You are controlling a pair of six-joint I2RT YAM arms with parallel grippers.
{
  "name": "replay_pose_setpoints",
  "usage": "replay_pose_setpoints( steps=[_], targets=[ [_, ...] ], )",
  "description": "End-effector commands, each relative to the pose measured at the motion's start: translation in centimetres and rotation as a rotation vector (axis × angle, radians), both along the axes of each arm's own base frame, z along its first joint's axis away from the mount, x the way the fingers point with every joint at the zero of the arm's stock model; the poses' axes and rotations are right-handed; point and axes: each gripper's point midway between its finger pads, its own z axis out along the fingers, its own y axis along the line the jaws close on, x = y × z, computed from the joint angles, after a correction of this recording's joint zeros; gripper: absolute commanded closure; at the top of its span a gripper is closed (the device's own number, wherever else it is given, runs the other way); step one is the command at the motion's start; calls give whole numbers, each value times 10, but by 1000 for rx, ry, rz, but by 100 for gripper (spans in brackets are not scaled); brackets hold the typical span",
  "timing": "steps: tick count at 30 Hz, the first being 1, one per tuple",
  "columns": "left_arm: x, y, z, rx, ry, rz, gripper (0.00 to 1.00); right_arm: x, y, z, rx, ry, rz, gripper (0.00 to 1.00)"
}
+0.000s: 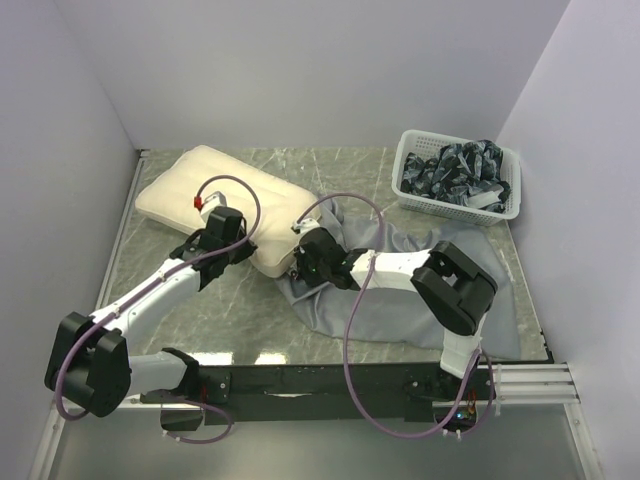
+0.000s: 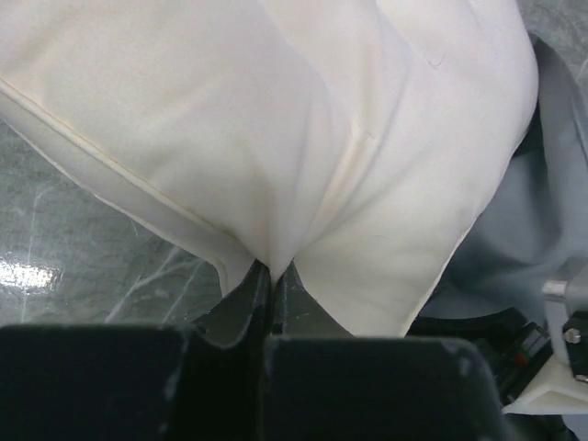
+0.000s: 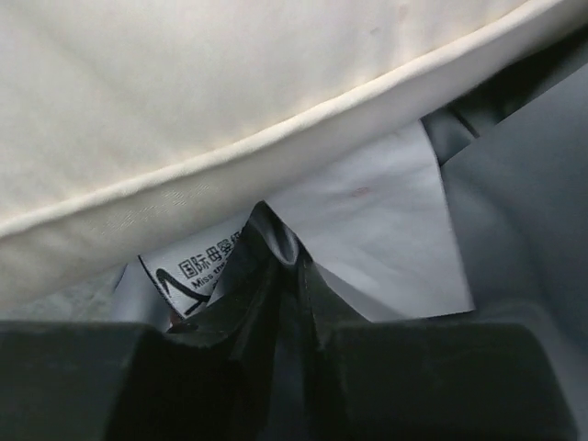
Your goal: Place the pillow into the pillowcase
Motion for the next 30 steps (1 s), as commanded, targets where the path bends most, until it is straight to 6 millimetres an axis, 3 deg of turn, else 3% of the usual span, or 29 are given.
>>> replay_pose_setpoints(
  steps=[1,5,10,12,17,18,24,30],
  targets=[
    [21,-14,53,-64,-132,-20,99,0,12,26,94,-20,14,87],
    [24,-18,55,-73,-130,-22,99,-18,18,48,158,-19,44,95],
    [27,-21,51,-77,-115,-17,99,-48,25,67,168,-27,95,99],
    [28,-22,52,-83,-114,-19,99,-55,23,71,156,-25,97,99],
    [32,-29,49,-83,-99,-34,99,-84,45,81,149,-30,163,100],
    [32,-30,49,-82,-97,-37,99,-87,46,73,120,-19,166,99],
    [23,-41,48,-101,-88,-78,99,-89,69,51,84,-7,173,100],
    [-4,-69,13,-115,-21,-135,99,-86,88,77,163,-27,192,100]
  ],
)
